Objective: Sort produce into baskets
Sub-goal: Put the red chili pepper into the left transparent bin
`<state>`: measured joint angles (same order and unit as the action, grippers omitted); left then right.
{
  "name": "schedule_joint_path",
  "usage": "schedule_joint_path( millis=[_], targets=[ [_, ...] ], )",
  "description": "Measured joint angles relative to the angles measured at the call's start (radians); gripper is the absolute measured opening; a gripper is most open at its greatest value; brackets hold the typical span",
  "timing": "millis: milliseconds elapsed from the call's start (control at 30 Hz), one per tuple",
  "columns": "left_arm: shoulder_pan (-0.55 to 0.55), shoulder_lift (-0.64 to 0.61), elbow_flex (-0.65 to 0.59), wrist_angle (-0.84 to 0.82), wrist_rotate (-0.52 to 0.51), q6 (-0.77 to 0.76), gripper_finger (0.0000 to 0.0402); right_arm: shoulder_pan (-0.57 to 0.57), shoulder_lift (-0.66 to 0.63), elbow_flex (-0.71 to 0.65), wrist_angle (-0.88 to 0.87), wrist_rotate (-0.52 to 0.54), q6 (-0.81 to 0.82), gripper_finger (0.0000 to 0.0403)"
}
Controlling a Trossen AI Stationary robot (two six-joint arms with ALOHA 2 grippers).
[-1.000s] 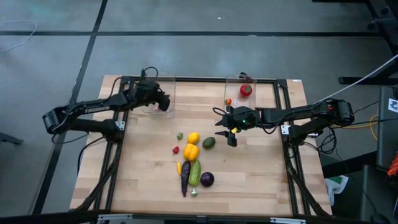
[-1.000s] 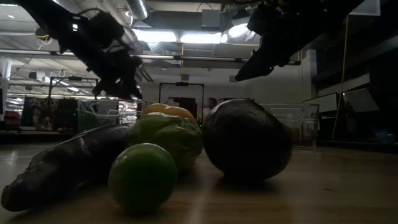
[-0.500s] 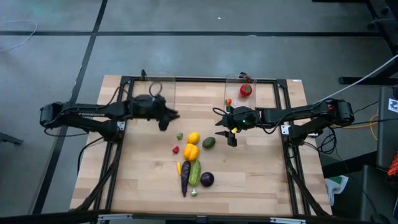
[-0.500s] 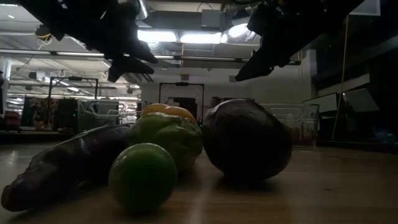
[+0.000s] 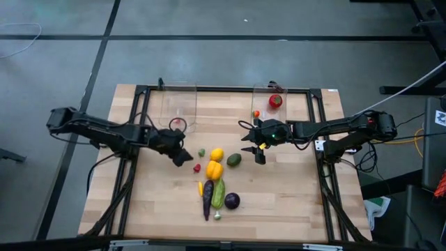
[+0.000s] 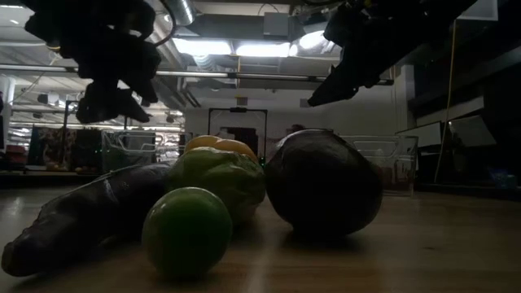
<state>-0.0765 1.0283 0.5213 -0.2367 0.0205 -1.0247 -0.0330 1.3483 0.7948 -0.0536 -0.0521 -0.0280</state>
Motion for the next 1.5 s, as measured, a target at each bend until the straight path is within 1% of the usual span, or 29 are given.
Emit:
schedule_joint_path(
  millis=[100,267,400,500,667,833,1067,1500],
  targets=[
    [-0.011,0.035,0.000,0.001,-0.001,-0.015,0.0167,0.000,0.000,0.000,0.000,0.000,0.000,0.0193],
    [-0.011,0.127,0.000,0.009,0.005,-0.097,0.0206,0.000,0.000,0.000,0.000,0.000,0.000,0.0193],
    [-0.011,0.215,0.000,0.044,0.062,-0.163,0.0233,0.000,0.000,0.000,0.000,0.000,-0.003,0.0193],
    [-0.011,0.279,0.000,0.095,0.102,-0.188,0.0244,0.000,0.000,0.000,0.000,0.000,-0.003,0.0193],
    [-0.010,0.368,0.000,0.182,0.110,-0.208,0.0249,0.000,0.000,0.000,0.000,0.000,-0.003,0.0193],
    [-0.010,0.422,0.000,0.200,0.111,-0.210,0.0249,0.000,0.000,0.000,0.000,0.000,-0.003,0.0193],
    [-0.010,0.439,0.002,0.229,0.111,-0.206,0.0249,0.000,0.000,0.000,0.000,0.000,-0.003,0.0193],
    [-0.010,0.459,0.003,0.235,0.094,-0.209,0.0249,0.000,0.000,0.000,0.000,0.000,-0.003,0.0193]
  ],
)
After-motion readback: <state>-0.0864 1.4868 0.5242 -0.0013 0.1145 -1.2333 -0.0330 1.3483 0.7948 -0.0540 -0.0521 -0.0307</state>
